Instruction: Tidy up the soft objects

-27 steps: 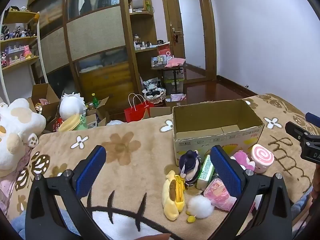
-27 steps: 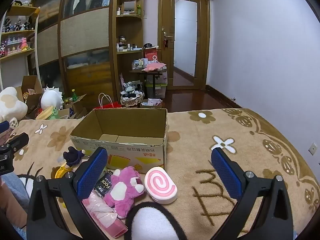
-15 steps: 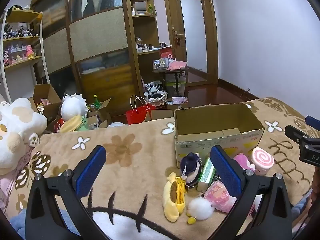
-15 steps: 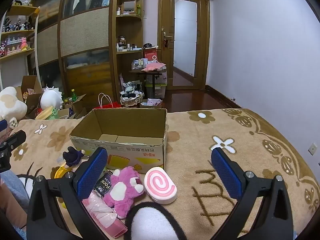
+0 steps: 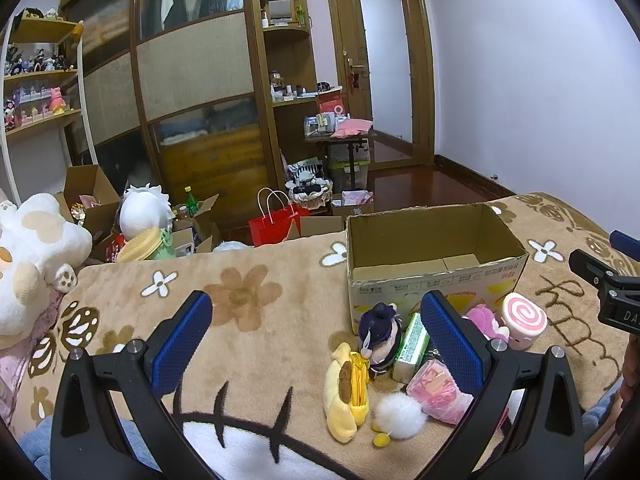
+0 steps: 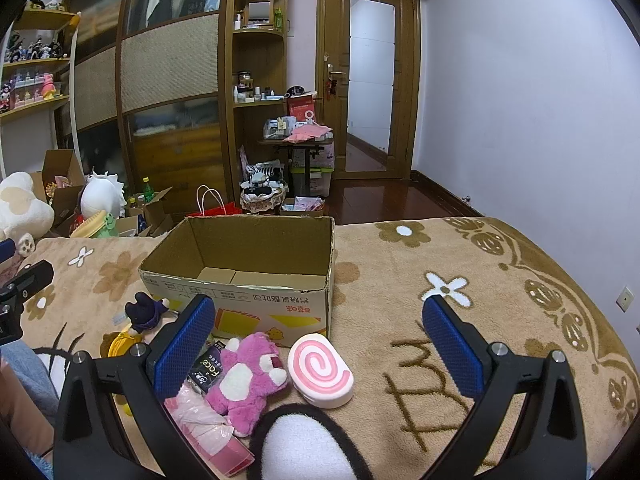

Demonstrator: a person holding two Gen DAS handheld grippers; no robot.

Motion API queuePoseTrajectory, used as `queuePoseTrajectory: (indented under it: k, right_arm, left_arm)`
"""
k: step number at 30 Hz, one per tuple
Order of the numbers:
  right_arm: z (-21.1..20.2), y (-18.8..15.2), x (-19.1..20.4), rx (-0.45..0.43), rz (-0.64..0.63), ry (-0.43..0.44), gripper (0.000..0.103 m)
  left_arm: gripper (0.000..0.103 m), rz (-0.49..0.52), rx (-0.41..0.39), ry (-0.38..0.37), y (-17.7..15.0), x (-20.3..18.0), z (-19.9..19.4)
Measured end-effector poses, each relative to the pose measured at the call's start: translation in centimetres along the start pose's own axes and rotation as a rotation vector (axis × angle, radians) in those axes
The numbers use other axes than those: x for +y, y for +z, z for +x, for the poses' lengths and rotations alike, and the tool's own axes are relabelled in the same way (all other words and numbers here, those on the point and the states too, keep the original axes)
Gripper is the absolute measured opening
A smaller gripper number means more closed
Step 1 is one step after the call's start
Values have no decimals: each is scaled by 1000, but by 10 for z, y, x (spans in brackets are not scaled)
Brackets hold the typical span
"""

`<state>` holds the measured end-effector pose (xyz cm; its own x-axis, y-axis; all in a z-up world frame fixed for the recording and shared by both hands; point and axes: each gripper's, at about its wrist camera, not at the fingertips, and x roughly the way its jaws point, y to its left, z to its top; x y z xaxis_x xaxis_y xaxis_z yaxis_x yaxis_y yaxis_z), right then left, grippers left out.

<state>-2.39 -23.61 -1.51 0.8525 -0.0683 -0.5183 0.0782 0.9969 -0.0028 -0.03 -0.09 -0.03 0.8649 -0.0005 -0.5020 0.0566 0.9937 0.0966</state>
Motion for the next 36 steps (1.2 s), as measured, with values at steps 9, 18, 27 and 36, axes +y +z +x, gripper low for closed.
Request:
queuePoseTrajectory:
  k: [9, 18, 27, 36]
  right_arm:
    - [0, 0, -1, 1, -1, 1, 103]
    - [0, 0, -1, 1, -1, 0, 103]
    - [1, 0, -1, 2, -2, -1, 103]
    - [1, 0, -1, 2, -3, -1, 103]
  left_arm:
    - [103, 2, 8, -4, -1, 0, 2]
    - [103, 4, 11, -5, -1, 1, 2]
    - [103, 4, 12, -6, -1, 1, 2]
    - [103, 4, 12, -6, -1, 1, 2]
